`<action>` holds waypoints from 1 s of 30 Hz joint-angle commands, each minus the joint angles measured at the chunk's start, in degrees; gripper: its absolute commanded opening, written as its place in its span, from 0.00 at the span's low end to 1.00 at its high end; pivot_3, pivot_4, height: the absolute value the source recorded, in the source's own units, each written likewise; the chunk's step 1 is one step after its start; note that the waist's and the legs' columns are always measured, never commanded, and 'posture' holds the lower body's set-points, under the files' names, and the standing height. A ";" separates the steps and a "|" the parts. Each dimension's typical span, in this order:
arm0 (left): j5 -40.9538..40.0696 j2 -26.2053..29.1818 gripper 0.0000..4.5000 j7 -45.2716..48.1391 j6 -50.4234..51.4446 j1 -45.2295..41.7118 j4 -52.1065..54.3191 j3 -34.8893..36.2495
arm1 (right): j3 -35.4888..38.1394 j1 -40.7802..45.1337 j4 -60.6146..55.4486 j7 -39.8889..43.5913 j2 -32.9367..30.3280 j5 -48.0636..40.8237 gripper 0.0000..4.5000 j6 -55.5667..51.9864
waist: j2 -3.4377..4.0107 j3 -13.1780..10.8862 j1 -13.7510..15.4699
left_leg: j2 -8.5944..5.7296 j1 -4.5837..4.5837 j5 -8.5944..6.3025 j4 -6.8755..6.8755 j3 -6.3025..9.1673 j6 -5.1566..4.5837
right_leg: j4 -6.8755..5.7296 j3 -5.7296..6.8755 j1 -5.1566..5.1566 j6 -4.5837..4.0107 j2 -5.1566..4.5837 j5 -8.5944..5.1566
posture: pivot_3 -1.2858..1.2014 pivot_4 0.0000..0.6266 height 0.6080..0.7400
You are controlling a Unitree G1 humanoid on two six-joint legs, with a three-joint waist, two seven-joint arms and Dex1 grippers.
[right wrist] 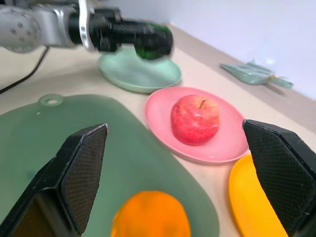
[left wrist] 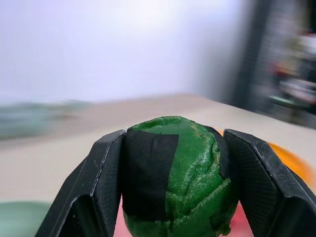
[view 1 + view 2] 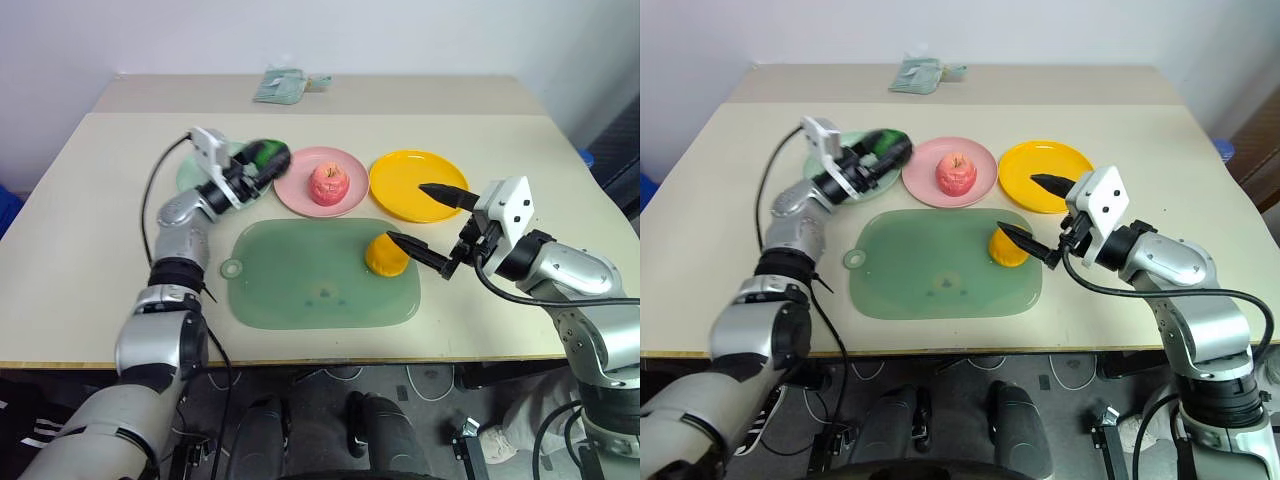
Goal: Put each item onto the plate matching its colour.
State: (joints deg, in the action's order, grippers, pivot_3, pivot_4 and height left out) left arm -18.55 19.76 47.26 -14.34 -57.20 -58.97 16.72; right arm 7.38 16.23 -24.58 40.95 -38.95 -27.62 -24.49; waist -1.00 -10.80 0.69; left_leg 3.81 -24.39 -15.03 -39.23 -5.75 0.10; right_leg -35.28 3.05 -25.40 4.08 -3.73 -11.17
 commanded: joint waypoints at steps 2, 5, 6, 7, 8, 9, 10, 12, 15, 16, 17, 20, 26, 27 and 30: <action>4.60 3.43 0.70 -17.54 -4.98 -3.25 -6.24 1.10 | 0.70 4.72 4.18 -3.69 1.59 3.44 1.00 2.38 | 0.00 0.00 -0.01 | 0.00 0.01 0.00 0.00 -0.01 0.00 | 0.00 0.00 0.01 0.01 0.00 0.00 | 0.52 0.24 1.00; 5.29 3.24 0.70 -18.99 -5.06 -3.09 -7.97 0.77 | -0.04 7.38 10.07 -7.10 1.94 7.98 1.00 2.49 | 0.00 0.00 0.23 | 0.00 -0.01 0.00 0.00 -0.04 0.01 | 0.01 0.01 0.01 0.01 -0.01 0.01 | 0.52 0.24 1.00; 5.64 3.14 0.70 -18.78 -5.35 -2.80 -8.37 0.50 | -0.26 7.83 11.13 -7.19 2.08 8.73 1.00 3.14 | 0.00 0.00 0.35 | 0.00 -0.02 0.01 0.00 -0.05 0.01 | 0.01 0.02 0.01 0.01 -0.03 0.01 | 0.52 0.24 1.00; 5.45 2.98 0.70 -18.34 -5.13 -2.71 -8.77 0.67 | -0.28 8.15 11.57 -7.08 2.41 8.78 1.00 3.49 | 0.00 0.00 0.41 | -0.02 -0.04 0.01 0.00 -0.07 0.01 | 0.03 0.03 0.01 0.01 -0.05 0.01 | 0.52 0.24 1.00; 5.52 3.04 0.70 -18.67 -5.04 -2.72 -9.29 0.82 | -0.23 8.40 11.56 -6.97 2.77 8.56 1.00 3.64 | 0.00 0.00 0.37 | -0.03 -0.05 0.01 0.00 -0.08 0.01 | 0.05 0.03 0.01 0.01 -0.05 0.01 | 0.52 0.24 1.00; 5.76 3.11 0.70 -18.77 -5.22 -2.74 -9.66 0.81 | -0.24 8.61 11.57 -6.95 3.01 8.60 1.00 3.70 | 0.00 0.00 0.19 | -0.03 -0.05 0.01 0.00 -0.10 0.01 | 0.07 0.03 0.01 0.01 -0.05 0.01 | 0.52 0.24 1.00; 5.75 3.09 0.70 -18.29 -5.21 -2.81 -9.96 0.90 | -0.40 8.69 11.64 -6.91 3.04 9.02 1.00 3.81 | 0.00 0.00 0.04 | -0.02 -0.05 0.01 0.01 -0.09 0.01 | 0.06 0.03 0.00 0.01 -0.05 0.01 | 0.52 0.24 1.00; 6.01 3.10 0.70 -18.18 -5.25 -2.87 -10.30 0.82 | -0.56 8.69 11.78 -6.74 3.05 9.72 1.00 4.06 | 0.00 0.00 -0.09 | -0.02 -0.03 0.01 0.02 -0.10 0.01 | 0.03 0.03 -0.01 0.02 -0.03 0.01 | 0.52 0.24 1.00; 6.66 3.08 0.99 -18.83 -6.62 -3.40 -9.92 0.39 | -0.56 8.19 11.57 -6.51 2.56 10.35 1.00 4.22 | 0.00 0.00 -0.18 | 0.00 -0.01 0.01 0.03 -0.10 0.01 | 0.00 0.02 -0.02 0.01 -0.01 0.01 | 0.52 0.24 1.00; 6.63 3.05 1.00 -18.73 -6.92 -3.64 -9.64 0.37 | -0.30 8.12 11.35 -6.49 2.65 10.16 1.00 4.20 | 0.00 0.00 -0.14 | 0.01 -0.01 0.01 0.03 -0.09 0.02 | 0.00 0.02 -0.02 0.01 -0.01 0.01 | 0.52 0.24 1.00; 6.68 3.12 1.00 -18.49 -7.52 -3.85 -9.20 0.30 | -0.05 7.99 10.88 -6.23 2.70 9.73 1.00 4.04 | 0.00 0.00 -0.11 | 0.01 -0.01 0.01 0.03 -0.09 0.01 | 0.00 0.02 -0.02 0.01 -0.01 0.01 | 0.52 0.24 1.00; 6.19 3.70 1.00 -15.84 -8.39 -4.32 -7.92 0.43 | 0.43 7.19 9.16 -4.76 2.68 7.97 1.00 3.53 | 0.00 0.00 -0.02 | 0.00 -0.01 0.01 0.03 -0.10 0.02 | 0.01 0.02 -0.02 0.01 -0.02 0.01 | 0.52 0.24 1.00; -6.03 3.48 1.00 19.26 6.69 0.03 9.88 -1.89 | 1.72 3.95 5.66 0.53 0.08 2.81 1.00 -0.30 | 0.00 0.00 -0.01 | 0.00 -0.06 0.01 0.01 -0.10 0.02 | 0.04 0.02 0.00 0.01 -0.03 0.01 | 0.52 0.24 1.00; -8.25 4.71 1.00 23.68 13.68 2.26 15.12 -3.43 | 1.80 3.51 5.29 1.60 -0.55 1.88 1.00 -1.09 | 0.01 0.01 -0.07 | -0.01 -0.05 0.01 0.01 -0.13 0.02 | 0.05 0.01 0.00 0.01 -0.04 0.01 | 0.52 0.24 1.00; -12.41 8.80 1.00 31.57 27.42 7.86 26.70 -6.52 | 0.97 2.51 4.03 3.79 -1.62 0.48 1.00 -2.62 | 0.04 0.02 -0.73 | 0.01 0.02 0.01 0.02 -0.13 0.02 | -0.01 -0.03 0.00 0.00 -0.02 0.01 | 0.52 0.24 1.00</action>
State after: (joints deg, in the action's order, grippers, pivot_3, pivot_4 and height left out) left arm -28.11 26.60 74.70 6.46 -50.48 -37.70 11.20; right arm 7.39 18.64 -17.86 43.63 -40.00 -25.53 -26.68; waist -0.96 -10.78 -0.05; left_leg 3.85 -24.32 -15.02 -39.18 -5.86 0.12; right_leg -35.32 2.99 -25.41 4.07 -3.71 -11.17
